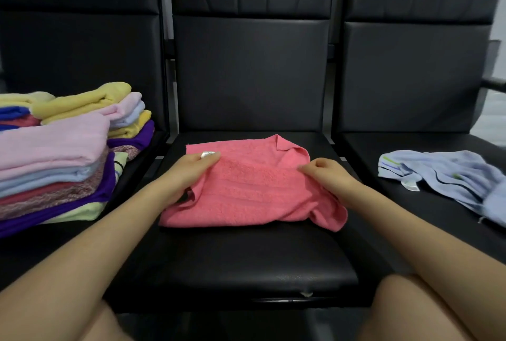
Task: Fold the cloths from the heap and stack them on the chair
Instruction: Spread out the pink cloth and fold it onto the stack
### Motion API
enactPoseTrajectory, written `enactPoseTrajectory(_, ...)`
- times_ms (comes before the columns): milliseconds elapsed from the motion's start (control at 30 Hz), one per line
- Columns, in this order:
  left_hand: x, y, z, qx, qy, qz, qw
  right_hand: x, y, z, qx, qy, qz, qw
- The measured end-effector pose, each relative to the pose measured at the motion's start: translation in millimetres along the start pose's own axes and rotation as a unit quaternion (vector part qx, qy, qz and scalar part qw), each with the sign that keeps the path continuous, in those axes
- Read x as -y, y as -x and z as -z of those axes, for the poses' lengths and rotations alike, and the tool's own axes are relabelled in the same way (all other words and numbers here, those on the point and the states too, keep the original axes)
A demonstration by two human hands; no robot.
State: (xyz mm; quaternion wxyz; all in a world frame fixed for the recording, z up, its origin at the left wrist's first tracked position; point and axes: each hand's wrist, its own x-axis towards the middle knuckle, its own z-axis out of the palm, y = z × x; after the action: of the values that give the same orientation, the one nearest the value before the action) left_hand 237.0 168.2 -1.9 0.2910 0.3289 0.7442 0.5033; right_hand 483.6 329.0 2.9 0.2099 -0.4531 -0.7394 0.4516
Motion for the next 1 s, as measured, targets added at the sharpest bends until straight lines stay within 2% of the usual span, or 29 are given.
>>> enactPoseTrajectory(133,-3.0,-10.7,1.0,-0.056,0.154,0.033,0.986,-3.1,0.1,0.3,0.07,0.079,0.017,0.994)
enactPoseTrajectory(200,0.4,-15.4,3.3,-0.079,0.111,0.035,0.99,-6.8,-1.8,0.7,0.064,0.104,0.02,0.992)
enactPoseTrajectory(300,3.9,-13.4,5.0,-0.101,0.055,0.001,0.993,-10.9,-4.5,4.7,0.004,0.039,0.031,0.999)
enactPoseTrajectory(400,-4.2,-14.8,9.1,-0.112,0.115,-0.057,0.985,-0.4,-13.2,9.7,-0.057,-0.062,0.048,0.995)
enactPoseTrajectory(500,-22.3,-30.4,13.3,-0.144,0.167,-0.075,0.972,30.9,-42.1,7.4,-0.119,-0.061,0.099,0.986)
enactPoseTrajectory(567,-24.0,-48.4,11.6,-0.161,0.117,-0.082,0.977,51.1,-61.0,0.1,-0.135,-0.005,0.146,0.98)
enactPoseTrajectory(600,-21.3,-57.9,10.3,-0.164,0.057,-0.084,0.981,55.4,-71.5,-6.1,-0.124,0.039,0.166,0.978)
enactPoseTrajectory(667,-10.3,-75.8,7.3,-0.167,-0.076,-0.075,0.98,51.6,-90.6,-23.1,-0.06,0.154,0.191,0.967)
enactPoseTrajectory(733,6.6,-89.6,5.2,-0.163,-0.147,-0.078,0.972,33.5,-107.2,-44.2,-0.001,0.256,0.189,0.948)
enactPoseTrajectory(767,15.7,-96.4,5.2,-0.162,-0.169,-0.084,0.969,23.8,-115.3,-52.5,0.003,0.277,0.19,0.942)
enactPoseTrajectory(833,29.6,-101.4,5.1,-0.166,-0.21,-0.097,0.959,11.4,-122.9,-59.3,-0.024,0.285,0.196,0.938)
enactPoseTrajectory(1000,39.6,-105.0,8.7,-0.175,-0.268,-0.126,0.939,-1.5,-137.5,-60.2,-0.065,0.386,0.18,0.902)
